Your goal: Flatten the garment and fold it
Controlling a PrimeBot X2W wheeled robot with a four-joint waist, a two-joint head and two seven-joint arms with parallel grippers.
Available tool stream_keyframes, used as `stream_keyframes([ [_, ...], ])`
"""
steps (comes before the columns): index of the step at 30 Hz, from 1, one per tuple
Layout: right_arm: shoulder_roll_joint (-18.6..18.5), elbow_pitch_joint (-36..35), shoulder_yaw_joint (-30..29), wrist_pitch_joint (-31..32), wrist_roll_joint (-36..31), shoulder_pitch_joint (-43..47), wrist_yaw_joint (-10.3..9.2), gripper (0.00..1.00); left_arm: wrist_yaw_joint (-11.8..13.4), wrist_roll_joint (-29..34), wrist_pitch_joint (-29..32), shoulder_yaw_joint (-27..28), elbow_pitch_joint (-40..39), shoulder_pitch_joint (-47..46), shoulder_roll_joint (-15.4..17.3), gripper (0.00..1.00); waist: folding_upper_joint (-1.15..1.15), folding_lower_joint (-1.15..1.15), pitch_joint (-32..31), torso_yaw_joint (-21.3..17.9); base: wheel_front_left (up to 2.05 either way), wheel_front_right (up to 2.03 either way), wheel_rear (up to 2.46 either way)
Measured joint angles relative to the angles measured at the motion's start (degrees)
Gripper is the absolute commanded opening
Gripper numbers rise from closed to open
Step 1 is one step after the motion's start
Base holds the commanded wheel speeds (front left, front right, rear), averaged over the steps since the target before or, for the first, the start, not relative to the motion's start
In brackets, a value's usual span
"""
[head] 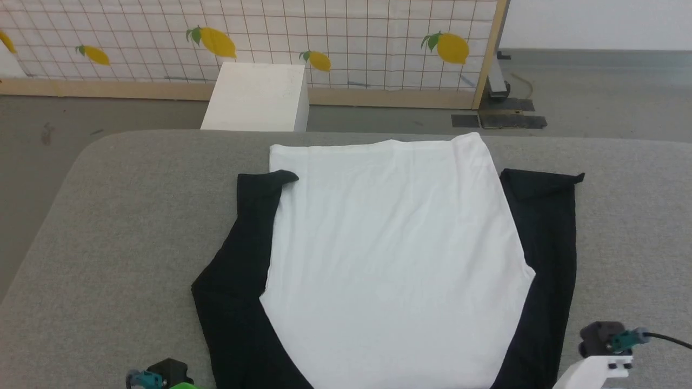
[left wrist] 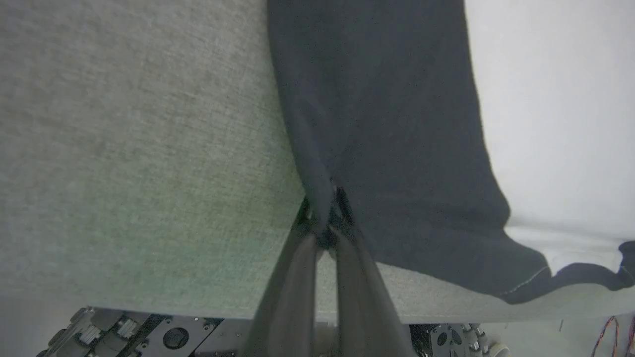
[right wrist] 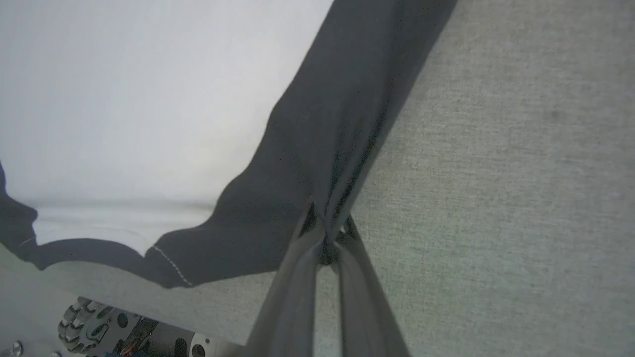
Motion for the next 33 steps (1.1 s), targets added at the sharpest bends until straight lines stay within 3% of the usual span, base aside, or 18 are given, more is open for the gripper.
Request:
stream_keyframes([
  [5,-0.01,3.91,2.03,0.69,-1.14,-0.11,-0.01,0.00,-0.43,-0.54,0.57,0.09,1.48,-1.04,-0.57,0.00,0.00,0.00,0.59,0.34,0.00,0.00,0.00],
  [6,0.01,4.35,2.07,0.44,-1.11,-0.27,-0.01,0.00,-0.55,-0.51,0.36,0.09,1.63,-1.16,-0.58,0.05,0.00,0.00,0.62,0.33,0.00,0.00,0.00],
  [7,-0.02,4.64,2.15,0.36,-1.13,-0.43,-0.01,0.00,-0.71,-0.55,0.30,0.22,1.71,-1.18,-0.69,0.40,0.00,0.00,0.64,0.33,0.00,0.00,0.00],
  [8,-0.02,4.87,2.23,0.34,-1.12,-0.63,-0.01,0.09,-0.76,-0.60,0.24,0.36,1.76,-1.18,-0.73,1.00,0.00,0.00,0.60,0.33,0.00,0.00,0.00],
  [9,-0.02,4.86,2.24,0.16,-0.98,-0.80,-0.01,0.97,-0.75,-0.60,0.03,0.47,1.72,-1.18,-0.70,1.00,0.00,0.00,0.49,0.29,0.00,0.00,0.00],
  [12,0.02,4.02,1.77,-0.02,-0.54,-0.89,-0.01,1.00,-0.42,-0.54,-0.30,1.29,0.49,-1.18,-0.10,1.00,0.00,0.00,0.04,0.07,0.00,0.00,0.00],
  [18,0.00,-1.92,-3.20,0.38,3.09,-0.91,-0.02,1.00,2.87,0.80,-2.69,5.17,-4.58,-1.17,4.34,1.00,0.00,0.00,-1.19,-0.30,0.00,0.00,0.00],
  [21,-0.04,-5.17,-7.17,0.14,4.82,-2.33,-0.03,1.00,2.58,1.25,-5.47,7.36,-7.88,-1.49,5.30,1.00,0.00,0.00,-1.51,-0.65,0.00,0.00,0.00],
  [27,-1.51,-6.93,-13.28,-2.79,4.33,-12.11,-0.03,1.00,-1.53,7.14,-18.50,10.78,-10.56,-6.71,6.04,1.00,0.00,0.00,-0.10,-1.22,0.00,0.00,0.00],
  [30,-3.20,-5.03,-14.43,-3.71,2.99,-18.02,-0.03,1.00,-4.95,10.11,-24.68,11.04,-10.34,-9.39,6.60,1.00,0.00,0.00,1.54,-1.38,0.00,0.00,0.00],
  [33,-4.80,-2.01,-14.80,-4.27,2.24,-24.18,-0.04,1.00,-6.70,12.14,-30.77,11.72,-9.69,-11.62,6.47,1.00,0.00,0.01,3.75,-1.48,0.00,0.00,0.00],
])
